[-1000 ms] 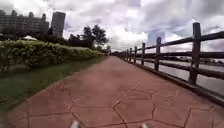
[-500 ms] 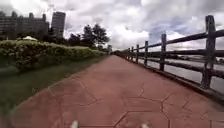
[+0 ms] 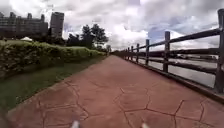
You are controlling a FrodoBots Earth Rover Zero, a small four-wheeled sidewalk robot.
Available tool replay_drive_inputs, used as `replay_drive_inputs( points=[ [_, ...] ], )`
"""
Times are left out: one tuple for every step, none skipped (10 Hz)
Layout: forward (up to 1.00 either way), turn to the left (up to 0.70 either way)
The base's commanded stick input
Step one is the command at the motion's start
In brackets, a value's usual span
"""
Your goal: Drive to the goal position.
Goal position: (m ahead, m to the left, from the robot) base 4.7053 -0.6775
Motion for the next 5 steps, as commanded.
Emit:
replay_drive_inputs(
  points=[
    [0.70, 0.00],
    [0.70, 0.00],
    [0.70, 0.00],
    [0.70, 0.00],
    [0.70, 0.00]
  ],
)
